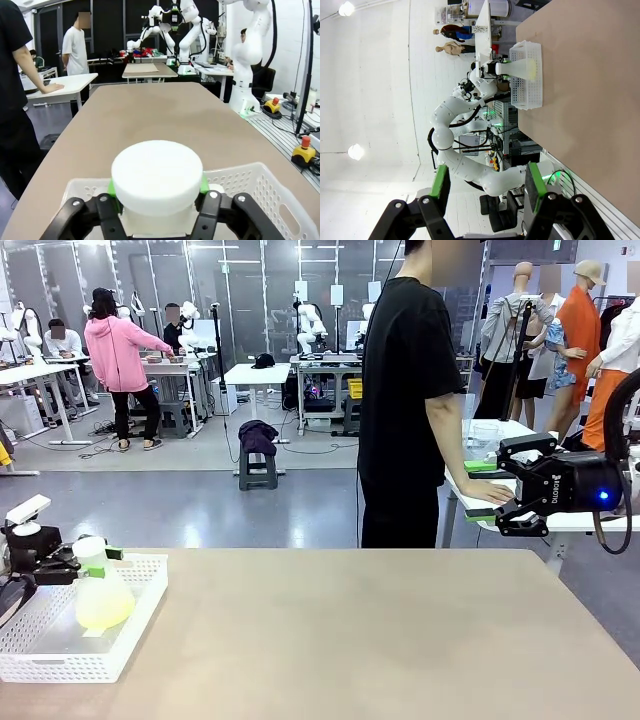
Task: Prepare the solutions needed for the experiment.
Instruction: When the human places the Big flask in the center of the table, pick up the Big flask and place it in the left Organizing basket.
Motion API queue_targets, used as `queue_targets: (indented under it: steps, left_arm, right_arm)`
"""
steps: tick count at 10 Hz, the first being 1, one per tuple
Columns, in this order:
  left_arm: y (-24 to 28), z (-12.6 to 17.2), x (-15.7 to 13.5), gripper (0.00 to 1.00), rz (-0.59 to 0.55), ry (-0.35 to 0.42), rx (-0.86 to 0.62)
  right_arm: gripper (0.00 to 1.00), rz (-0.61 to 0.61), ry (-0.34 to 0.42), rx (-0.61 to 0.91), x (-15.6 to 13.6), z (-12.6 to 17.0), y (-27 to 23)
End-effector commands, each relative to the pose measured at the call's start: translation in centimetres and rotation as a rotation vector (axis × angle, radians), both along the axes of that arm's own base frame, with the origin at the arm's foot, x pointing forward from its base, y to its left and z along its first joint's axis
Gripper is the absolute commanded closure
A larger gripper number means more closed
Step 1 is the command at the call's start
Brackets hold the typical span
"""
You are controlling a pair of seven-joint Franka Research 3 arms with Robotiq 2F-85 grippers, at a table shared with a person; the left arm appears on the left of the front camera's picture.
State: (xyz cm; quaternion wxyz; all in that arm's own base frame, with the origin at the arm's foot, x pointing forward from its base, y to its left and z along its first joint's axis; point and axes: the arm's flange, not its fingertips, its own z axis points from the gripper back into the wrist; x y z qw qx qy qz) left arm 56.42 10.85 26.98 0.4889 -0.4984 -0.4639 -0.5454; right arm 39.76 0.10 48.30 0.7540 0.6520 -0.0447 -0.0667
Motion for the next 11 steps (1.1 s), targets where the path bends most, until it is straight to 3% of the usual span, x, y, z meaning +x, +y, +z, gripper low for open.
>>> queue_targets:
  steps: [1, 2, 3, 11]
  left_arm:
    - [0.6, 0.4, -0.5, 0.18, -0.015, -0.003, -0.015]
    - [0.9, 0.6, -0.6, 0.0, -0.011, -0.009, -0.018]
    - [1.6, 0.7, -0.6, 0.11, 0.042, 0.009, 0.012]
    - [0.6, 0.0, -0.2, 0.11, 0.005, 0.002, -0.004]
  right_arm:
    - [0.24, -0.003, 0.002, 0.013, 0.1, 0.2, 0.1]
    - [0.24, -0.003, 0.002, 0.013, 0.1, 0.2, 0.1]
    - [0.24, -0.003, 0.002, 0.013, 0.1, 0.2, 0.1]
    - [0.24, -0.003, 0.002, 0.013, 0.1, 0.2, 0.1]
